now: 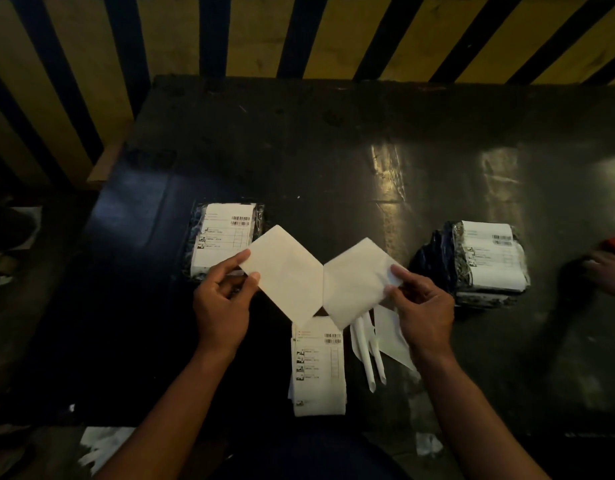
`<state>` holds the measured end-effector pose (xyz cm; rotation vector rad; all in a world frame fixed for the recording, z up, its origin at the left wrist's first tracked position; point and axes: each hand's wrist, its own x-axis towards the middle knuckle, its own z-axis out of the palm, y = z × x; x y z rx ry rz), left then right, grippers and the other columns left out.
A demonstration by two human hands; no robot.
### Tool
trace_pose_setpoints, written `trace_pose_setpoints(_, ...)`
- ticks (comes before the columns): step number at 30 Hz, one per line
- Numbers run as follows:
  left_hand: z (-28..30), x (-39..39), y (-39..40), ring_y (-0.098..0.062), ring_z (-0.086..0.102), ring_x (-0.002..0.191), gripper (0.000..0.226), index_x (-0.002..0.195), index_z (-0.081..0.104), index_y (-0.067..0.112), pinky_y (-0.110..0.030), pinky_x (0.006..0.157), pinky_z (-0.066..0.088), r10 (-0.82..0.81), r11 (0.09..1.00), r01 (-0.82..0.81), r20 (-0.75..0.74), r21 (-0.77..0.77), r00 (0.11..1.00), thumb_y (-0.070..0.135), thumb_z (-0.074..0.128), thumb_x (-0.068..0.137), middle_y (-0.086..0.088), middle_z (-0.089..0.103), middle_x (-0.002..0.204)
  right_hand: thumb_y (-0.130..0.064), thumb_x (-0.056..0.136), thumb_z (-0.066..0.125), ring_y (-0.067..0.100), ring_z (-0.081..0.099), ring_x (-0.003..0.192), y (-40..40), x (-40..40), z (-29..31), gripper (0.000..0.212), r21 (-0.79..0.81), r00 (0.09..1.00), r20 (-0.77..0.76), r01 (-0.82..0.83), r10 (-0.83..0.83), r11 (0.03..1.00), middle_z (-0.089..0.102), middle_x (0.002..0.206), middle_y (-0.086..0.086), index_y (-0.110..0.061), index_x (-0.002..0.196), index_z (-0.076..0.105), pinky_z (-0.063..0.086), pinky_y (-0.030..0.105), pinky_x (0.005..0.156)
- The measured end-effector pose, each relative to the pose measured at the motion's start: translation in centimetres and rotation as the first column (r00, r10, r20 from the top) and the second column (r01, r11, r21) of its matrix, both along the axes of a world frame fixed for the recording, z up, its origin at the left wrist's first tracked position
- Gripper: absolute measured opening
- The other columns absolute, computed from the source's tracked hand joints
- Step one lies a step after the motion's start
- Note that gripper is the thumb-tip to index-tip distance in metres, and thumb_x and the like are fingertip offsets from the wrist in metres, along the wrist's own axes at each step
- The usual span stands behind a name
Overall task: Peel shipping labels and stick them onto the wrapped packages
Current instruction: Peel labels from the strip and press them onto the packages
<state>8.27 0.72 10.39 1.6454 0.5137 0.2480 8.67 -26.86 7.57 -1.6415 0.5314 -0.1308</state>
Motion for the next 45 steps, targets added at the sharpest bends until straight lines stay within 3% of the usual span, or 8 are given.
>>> trace_pose_setpoints(4, -0.2, 0.2, 0.5, 0.006, 0.069, 0.099, 0.037, 0.121, 0.073, 0.018, -0.040, 0.092, 0.061, -0.027, 0.998, 0.027, -0.008, 0.062, 1.000, -0.001, 0.074, 0.089, 0.020, 0.066, 0.111, 0.003, 0.087, 0.074, 0.019, 0.072, 0.099, -3.0, -0.4, -0.8, 0.041, 0.009, 0.991, -0.020, 0.131, -0.131, 0.991, 0.075, 0.104, -0.005, -0.024, 0.118, 0.075, 0.063, 0.047, 0.087)
trace_pose_setpoints(6, -0.6, 0.1, 0.2, 0.014, 0.066, 0.094, 0.037, 0.122, 0.072, 0.018, -0.027, 0.086, 0.060, -0.057, 0.992, 0.058, -0.011, 0.109, 0.998, -0.001, 0.073, 0.090, 0.022, 0.064, 0.110, 0.005, 0.089, 0.071, 0.011, 0.070, 0.096, -4.1, -0.5, -0.4, 0.041, -0.038, 0.989, 0.002, 0.145, -0.145, 0.989, 0.073, 0.106, -0.005, -0.021, 0.121, 0.074, 0.064, 0.031, 0.079)
trace_pose_setpoints(13, -3.0, -0.8, -2.6, 0.001, 0.070, 0.091, 0.038, 0.122, 0.071, 0.020, -0.019, 0.076, 0.060, -0.208, 0.958, 0.216, -0.061, 0.191, 0.976, 0.000, 0.074, 0.090, 0.013, 0.069, 0.112, 0.003, 0.087, 0.073, 0.001, 0.064, 0.088, -4.7, -1.2, -2.2, 0.038, -0.405, 0.998, 0.050, -0.003, 0.025, 0.914, 0.069, 0.106, -0.004, -0.018, 0.119, 0.073, 0.048, 0.002, 0.073)
trace_pose_setpoints(18, -4.2, -2.0, -4.9, 0.003, 0.070, 0.089, 0.037, 0.121, 0.071, 0.016, -0.012, 0.073, 0.056, -0.294, 0.930, 0.306, -0.088, 0.206, 0.952, -0.004, 0.072, 0.090, 0.003, 0.070, 0.114, 0.008, 0.083, 0.072, 0.010, 0.065, 0.088, -4.0, -1.9, -6.6, 0.036, -0.529, 0.990, -0.024, -0.132, 0.140, 0.839, 0.066, 0.103, -0.006, -0.012, 0.112, 0.074, 0.057, 0.022, 0.082)
trace_pose_setpoints(25, -5.6, -2.9, -6.8, -0.009, 0.071, 0.097, 0.047, 0.134, 0.067, 0.024, -0.031, 0.083, 0.063, -0.335, 0.910, 0.360, -0.147, 0.206, 0.931, 0.002, 0.071, 0.092, 0.006, 0.068, 0.114, 0.008, 0.081, 0.064, 0.016, 0.064, 0.090, -3.7, -2.8, -12.1, 0.033, -0.554, 0.967, -0.214, -0.239, 0.141, 0.797, 0.062, 0.108, 0.000, -0.013, 0.106, 0.074, 0.059, 0.040, 0.085)
trace_pose_setpoints(30, -5.7, -3.1, -7.8, -0.010, 0.072, 0.098, 0.060, 0.138, 0.058, 0.040, -0.033, 0.078, 0.064, -0.346, 0.922, 0.370, -0.185, 0.117, 0.920, 0.003, 0.071, 0.093, 0.000, 0.069, 0.116, -0.004, 0.081, 0.073, 0.018, 0.061, 0.106, -3.8, -3.4, -11.9, 0.032, -0.490, 0.916, -0.324, -0.376, 0.237, 0.786, 0.057, 0.122, 0.002, -0.015, 0.111, 0.071, 0.056, 0.039, 0.094)
trace_pose_setpoints(38, -5.1, -2.8, -8.5, -0.008, 0.072, 0.094, 0.062, 0.142, 0.057, 0.034, -0.038, 0.081, 0.064, -0.346, 0.924, 0.369, -0.195, 0.098, 0.918, 0.002, 0.072, 0.091, 0.008, 0.070, 0.111, -0.014, 0.086, 0.071, 0.008, 0.062, 0.101, -0.8, -4.0, -6.2, 0.022, -0.473, 0.953, -0.069, -0.292, 0.295, 0.831, 0.062, 0.111, -0.009, -0.026, 0.104, 0.070, 0.055, 0.028, 0.086)
trace_pose_setpoints(45, -4.8, -3.0, -8.6, -0.008, 0.073, 0.097, 0.060, 0.141, 0.057, 0.033, -0.038, 0.083, 0.064, -0.330, 0.937, 0.343, -0.158, 0.063, 0.930, 0.003, 0.073, 0.091, 0.005, 0.072, 0.111, -0.022, 0.086, 0.074, 0.005, 0.064, 0.098, 4.3, -4.9, -1.7, 0.036, -0.366, 0.825, 0.031, -0.517, 0.565, 0.774, 0.065, 0.109, -0.014, -0.024, 0.120, 0.062, 0.056, 0.022, 0.080)
